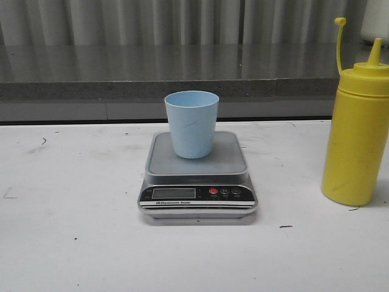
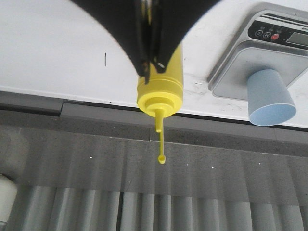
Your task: Pour seasoning into cup on scale with both arms
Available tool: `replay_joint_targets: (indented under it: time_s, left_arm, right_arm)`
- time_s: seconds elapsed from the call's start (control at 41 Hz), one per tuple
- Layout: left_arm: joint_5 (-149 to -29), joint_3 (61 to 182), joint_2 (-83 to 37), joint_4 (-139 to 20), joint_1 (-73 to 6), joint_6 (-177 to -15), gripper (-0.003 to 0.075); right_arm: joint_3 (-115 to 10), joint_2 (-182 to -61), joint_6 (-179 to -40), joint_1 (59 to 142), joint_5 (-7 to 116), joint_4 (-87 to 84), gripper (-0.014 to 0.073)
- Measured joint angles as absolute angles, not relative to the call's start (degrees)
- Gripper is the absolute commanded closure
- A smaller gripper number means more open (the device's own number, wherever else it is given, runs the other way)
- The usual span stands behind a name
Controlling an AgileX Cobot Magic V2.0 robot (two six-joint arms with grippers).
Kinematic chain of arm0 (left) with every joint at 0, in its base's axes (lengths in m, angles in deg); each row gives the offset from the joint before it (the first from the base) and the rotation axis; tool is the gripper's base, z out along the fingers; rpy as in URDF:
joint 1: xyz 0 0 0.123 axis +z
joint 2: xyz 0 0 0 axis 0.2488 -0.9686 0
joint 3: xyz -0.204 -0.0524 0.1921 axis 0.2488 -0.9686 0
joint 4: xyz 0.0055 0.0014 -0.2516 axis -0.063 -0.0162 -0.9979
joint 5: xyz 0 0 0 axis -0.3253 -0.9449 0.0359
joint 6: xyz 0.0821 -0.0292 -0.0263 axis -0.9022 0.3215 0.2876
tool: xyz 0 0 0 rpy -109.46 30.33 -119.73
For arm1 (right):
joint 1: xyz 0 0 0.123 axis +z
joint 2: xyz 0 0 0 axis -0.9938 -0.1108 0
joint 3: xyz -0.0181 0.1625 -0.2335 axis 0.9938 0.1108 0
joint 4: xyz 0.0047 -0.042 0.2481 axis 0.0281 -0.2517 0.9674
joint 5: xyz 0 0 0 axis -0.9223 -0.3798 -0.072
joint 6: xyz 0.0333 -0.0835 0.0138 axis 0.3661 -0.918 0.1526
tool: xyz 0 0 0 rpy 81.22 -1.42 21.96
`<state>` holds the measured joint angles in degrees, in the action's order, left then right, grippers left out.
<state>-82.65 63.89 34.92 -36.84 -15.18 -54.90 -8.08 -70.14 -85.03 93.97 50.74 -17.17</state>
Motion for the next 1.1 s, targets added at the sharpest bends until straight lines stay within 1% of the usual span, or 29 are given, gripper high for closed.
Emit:
replay_joint_targets:
  time_s: [0.122,0.22,0.415,0.488,0.61,0.732,0.879,1.099]
  left_arm:
    - [-82.7,63.9,34.9,-36.8,-15.2,-54.9,0.0740]
    - [-82.5,63.9,34.9,-36.8,-15.2,-54.9,0.0740]
    - [-82.5,63.9,34.9,-36.8,-15.2,-54.9,0.0740]
    - [-82.5,63.9,34.9,-36.8,-15.2,-54.9,0.0740]
    - [-82.5,63.9,34.9,-36.8,-15.2,-54.9,0.0740]
    - [-82.5,63.9,34.9,-36.8,-15.2,-54.9,0.0740]
    - [-82.4,63.9,34.9,-36.8,-15.2,-54.9,0.0740]
    - [-82.4,63.9,34.9,-36.8,-15.2,-54.9,0.0740]
  right_arm:
    - [-8.1,-70.1,-85.1,94.0,50.7,-17.2,0.0662]
    - [-6.2,-70.0,-86.3,92.8,53.0,-17.5,0.0662]
    - [1.7,-70.0,-86.7,84.5,60.3,-17.5,0.0662]
    - [4.5,-69.5,-86.7,82.9,61.3,-17.5,0.0662]
    - [8.5,-66.4,-86.7,82.5,61.7,-17.5,0.0662]
    - [9.1,-63.0,-86.8,82.5,59.0,-17.5,0.0662]
    - [9.1,-62.2,-86.8,82.5,55.9,-17.5,0.0662]
    - [9.1,-62.2,-86.8,82.5,55.3,-17.5,0.0662]
